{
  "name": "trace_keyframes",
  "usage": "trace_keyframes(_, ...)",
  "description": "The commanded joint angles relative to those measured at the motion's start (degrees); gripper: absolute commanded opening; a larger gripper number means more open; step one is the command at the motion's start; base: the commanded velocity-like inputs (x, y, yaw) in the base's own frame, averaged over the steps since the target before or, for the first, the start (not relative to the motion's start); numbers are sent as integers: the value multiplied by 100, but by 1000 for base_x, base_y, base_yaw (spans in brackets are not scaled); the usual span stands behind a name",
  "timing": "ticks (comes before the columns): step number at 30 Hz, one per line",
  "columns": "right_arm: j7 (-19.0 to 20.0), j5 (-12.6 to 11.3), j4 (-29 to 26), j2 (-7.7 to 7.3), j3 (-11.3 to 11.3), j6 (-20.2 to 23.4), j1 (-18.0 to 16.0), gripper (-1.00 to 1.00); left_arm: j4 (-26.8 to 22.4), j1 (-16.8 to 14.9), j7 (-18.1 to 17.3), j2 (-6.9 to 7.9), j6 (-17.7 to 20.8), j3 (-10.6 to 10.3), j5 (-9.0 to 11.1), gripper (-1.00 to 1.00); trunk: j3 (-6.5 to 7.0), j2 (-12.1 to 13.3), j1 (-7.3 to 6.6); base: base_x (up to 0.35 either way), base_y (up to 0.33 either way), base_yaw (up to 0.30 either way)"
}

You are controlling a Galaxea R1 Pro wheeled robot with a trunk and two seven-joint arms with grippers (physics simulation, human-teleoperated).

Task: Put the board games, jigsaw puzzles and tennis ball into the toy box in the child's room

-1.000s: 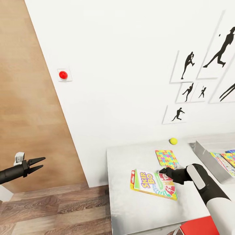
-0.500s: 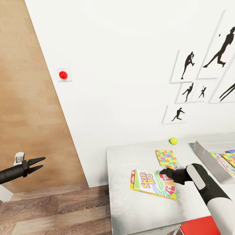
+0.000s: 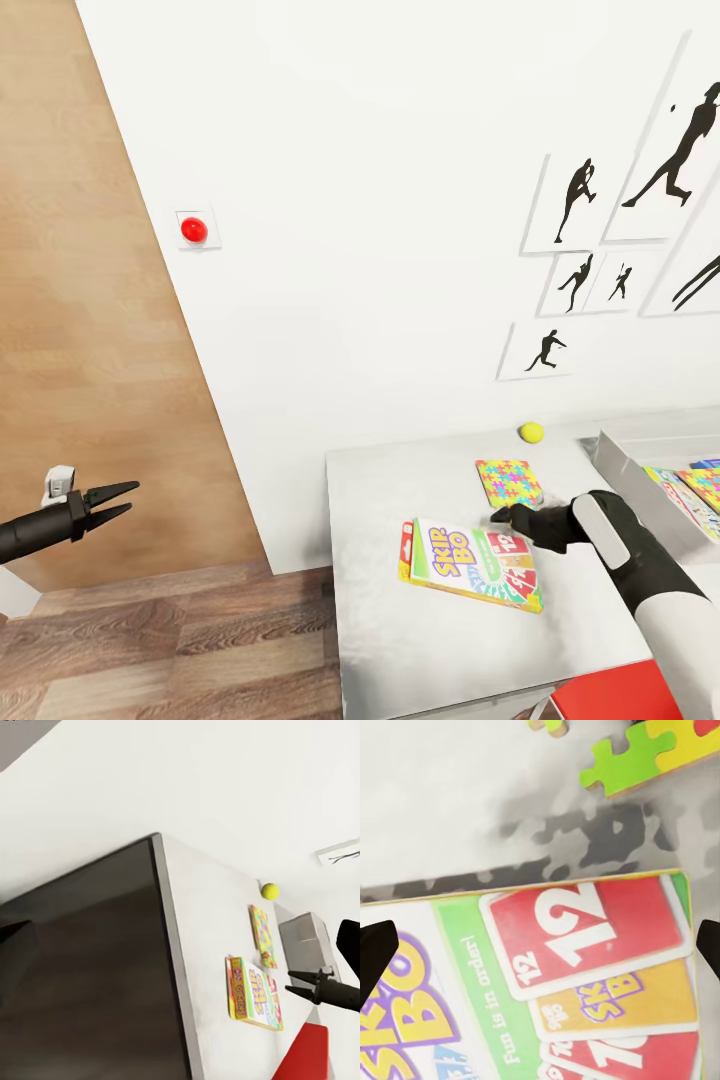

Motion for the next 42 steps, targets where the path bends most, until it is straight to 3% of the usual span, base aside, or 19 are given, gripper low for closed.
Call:
trace_keyframes(1, -44, -49, -6, -3, 9, 15, -7, 100, 1, -5, -11, 2, 43, 2, 12, 100, -12, -12, 3, 0, -20, 0)
trace_keyframes(34, -51, -41, 13, 4, 15, 12, -18, 100, 1, -5, -13, -1, 19, 2, 14, 100, -88, -12, 3, 4, -43, 0)
trace_keyframes(42, -51, 88, 18, 38, 14, 16, -18, 100, 1, -5, -14, -1, 19, 2, 16, 100, -133, -12, 3, 36, -73, 0)
